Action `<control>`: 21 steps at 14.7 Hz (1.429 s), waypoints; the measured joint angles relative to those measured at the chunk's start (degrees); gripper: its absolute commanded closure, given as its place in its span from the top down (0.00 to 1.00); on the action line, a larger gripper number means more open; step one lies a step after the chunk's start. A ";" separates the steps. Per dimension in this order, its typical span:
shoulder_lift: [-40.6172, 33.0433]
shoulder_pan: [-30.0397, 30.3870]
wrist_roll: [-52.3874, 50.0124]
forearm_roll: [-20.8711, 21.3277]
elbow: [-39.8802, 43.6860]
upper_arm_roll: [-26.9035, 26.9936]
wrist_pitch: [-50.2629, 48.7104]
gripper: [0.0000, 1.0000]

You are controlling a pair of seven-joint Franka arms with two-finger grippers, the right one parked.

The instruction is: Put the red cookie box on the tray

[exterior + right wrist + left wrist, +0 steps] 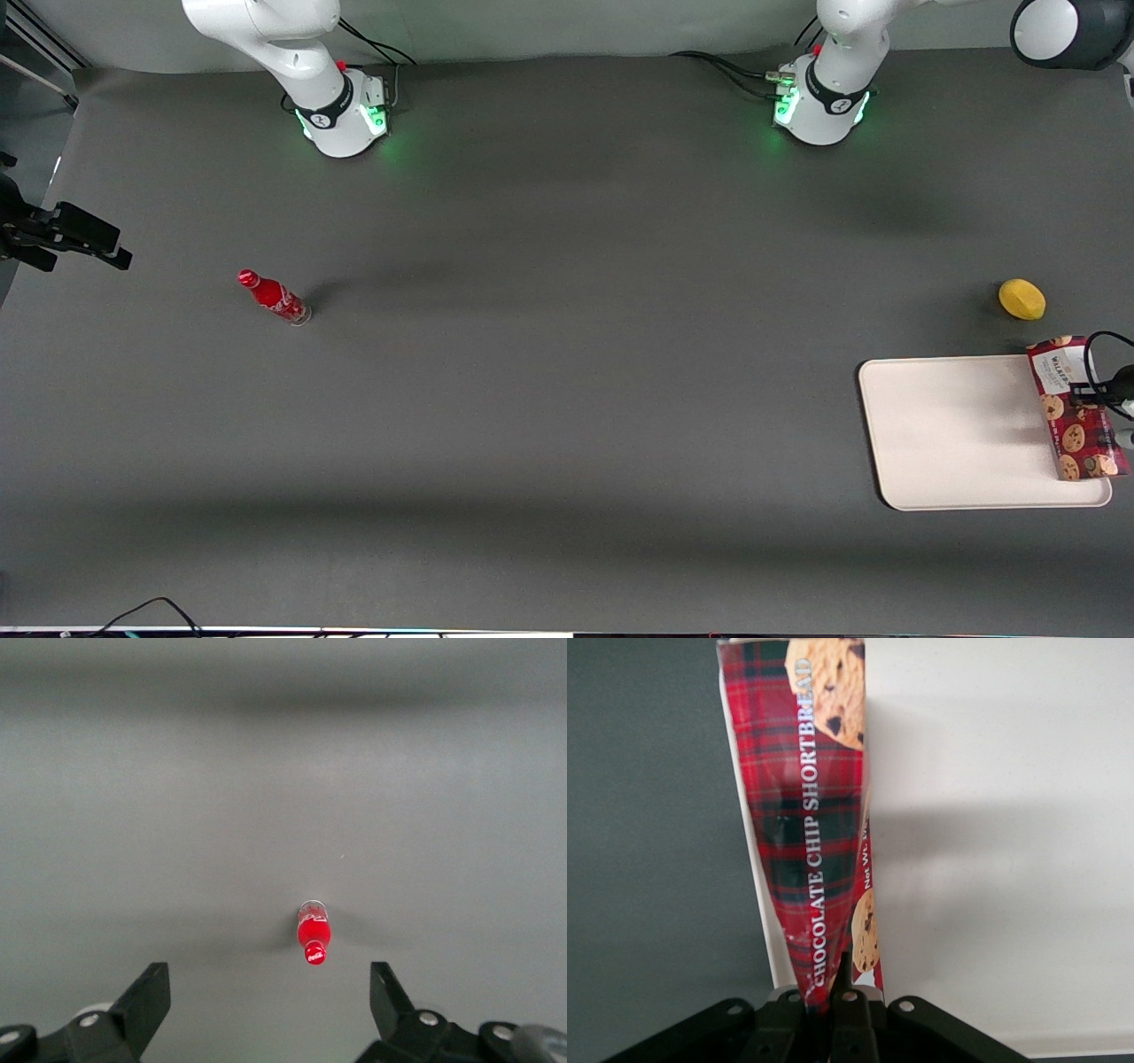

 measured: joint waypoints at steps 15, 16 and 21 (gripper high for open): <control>-0.12 -0.49 0.30 0.00 1.45 -0.60 0.91 1.00; -1.10 -0.71 0.30 0.00 2.11 -0.85 -1.45 1.00; -12.45 -5.66 -4.61 0.05 3.20 -1.41 -16.87 1.00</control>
